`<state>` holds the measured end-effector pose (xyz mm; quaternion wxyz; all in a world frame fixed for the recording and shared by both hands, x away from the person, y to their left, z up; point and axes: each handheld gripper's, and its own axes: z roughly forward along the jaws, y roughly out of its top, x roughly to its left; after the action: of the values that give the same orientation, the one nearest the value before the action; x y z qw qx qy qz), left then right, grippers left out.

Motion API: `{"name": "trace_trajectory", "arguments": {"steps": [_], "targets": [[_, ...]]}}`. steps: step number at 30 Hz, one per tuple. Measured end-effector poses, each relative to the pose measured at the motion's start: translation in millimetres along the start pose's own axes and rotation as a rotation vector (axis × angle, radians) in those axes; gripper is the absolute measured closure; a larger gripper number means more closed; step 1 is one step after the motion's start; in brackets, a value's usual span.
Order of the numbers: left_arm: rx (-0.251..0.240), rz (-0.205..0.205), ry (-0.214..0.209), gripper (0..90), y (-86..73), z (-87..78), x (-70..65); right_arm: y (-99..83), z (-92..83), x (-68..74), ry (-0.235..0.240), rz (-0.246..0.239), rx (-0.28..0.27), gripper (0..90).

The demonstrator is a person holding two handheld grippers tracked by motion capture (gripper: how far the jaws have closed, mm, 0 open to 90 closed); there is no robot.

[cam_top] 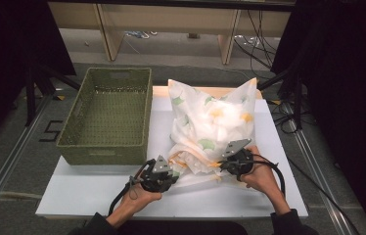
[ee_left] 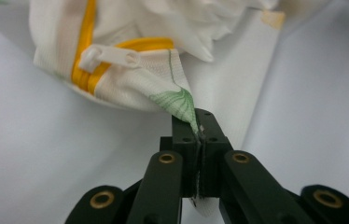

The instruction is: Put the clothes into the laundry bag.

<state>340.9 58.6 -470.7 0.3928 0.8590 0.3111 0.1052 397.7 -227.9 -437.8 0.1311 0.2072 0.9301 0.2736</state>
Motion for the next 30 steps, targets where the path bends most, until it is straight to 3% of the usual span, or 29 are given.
{"name": "trace_trajectory", "arguments": {"steps": [1,2,5,6,7,9,10,11,13,14,16,17,18,21,22,25,26,27,29,30], "targets": [[0.0,0.0,0.0,87.0,0.0,0.0,0.0,0.0,0.0,0.0,0.0,0.0,0.0,90.0],[0.011,0.025,-0.003,87.0,-1.8,0.7,-4.2,0.6,3.4,-0.2,0.0,0.005,0.003,90.0],[0.015,0.023,-0.017,87.0,-4.5,2.2,-5.3,4.6,18.3,-8.9,-0.056,0.018,0.017,90.0],[0.018,0.043,-0.005,87.1,-4.6,0.8,-4.1,5.7,21.7,-12.2,-0.071,0.017,0.012,90.0],[0.014,0.021,-0.008,87.1,-5.9,1.1,-3.7,7.4,23.1,-15.3,-0.078,0.032,0.032,90.0],[0.017,0.042,-0.01,87.0,-5.4,-0.6,-1.8,8.9,30.0,-24.6,-0.127,0.034,-0.001,90.0],[0.018,0.022,-0.01,87.1,-5.7,-0.5,-1.7,8.5,31.3,-27.8,-0.149,0.061,-0.002,90.0],[0.016,0.024,-0.012,87.0,-5.6,-1.4,-1.4,7.7,33.0,-34.4,-0.167,0.041,-0.009,90.0],[0.019,0.029,-0.01,87.0,-5.9,-2.0,-0.8,6.7,32.7,-41.5,-0.189,0.052,0.003,90.0],[0.024,0.026,-0.015,87.1,-6.6,-2.7,-0.9,4.0,33.8,-53.3,-0.244,0.077,-0.009,90.0],[0.011,0.031,-0.023,87.0,-5.3,-2.1,0.5,3.4,34.0,-63.7,-0.285,0.065,-0.009,90.0],[0.01,0.033,-0.025,87.0,-5.0,-1.0,1.0,3.9,35.0,-65.5,-0.305,0.104,-0.01,90.0],[0.013,0.02,-0.02,86.9,-5.6,-0.3,0.8,5.4,36.0,-71.4,-0.3,0.081,-0.015,90.0],[0.018,0.033,-0.039,86.6,-5.4,-2.2,1.2,5.4,35.7,-71.8,-0.289,0.101,-0.027,90.0],[0.012,0.0,-0.053,85.7,-5.8,-2.4,1.2,4.3,34.1,-71.8,-0.279,0.092,-0.023,90.0],[0.007,-0.025,-0.055,76.2,-6.7,-3.1,4.7,1.5,26.8,-68.1,-0.257,0.099,-0.028,90.0],[0.003,-0.074,-0.072,69.5,-7.3,-0.2,10.3,-1.1,11.9,-59.5,-0.242,0.06,-0.033,90.0],[0.003,-0.074,-0.072,66.1,-7.3,-0.2,10.3,-1.2,6.5,-54.8,-0.224,0.067,-0.036,90.0],[0.021,-0.12,-0.088,59.7,-9.1,8.9,20.2,-1.5,-6.4,-47.9,-0.201,0.022,-0.049,90.0],[0.03,-0.152,-0.092,56.5,-10.4,11.4,20.5,-1.5,-16.2,-39.2,-0.194,0.029,-0.07,90.0]]}}
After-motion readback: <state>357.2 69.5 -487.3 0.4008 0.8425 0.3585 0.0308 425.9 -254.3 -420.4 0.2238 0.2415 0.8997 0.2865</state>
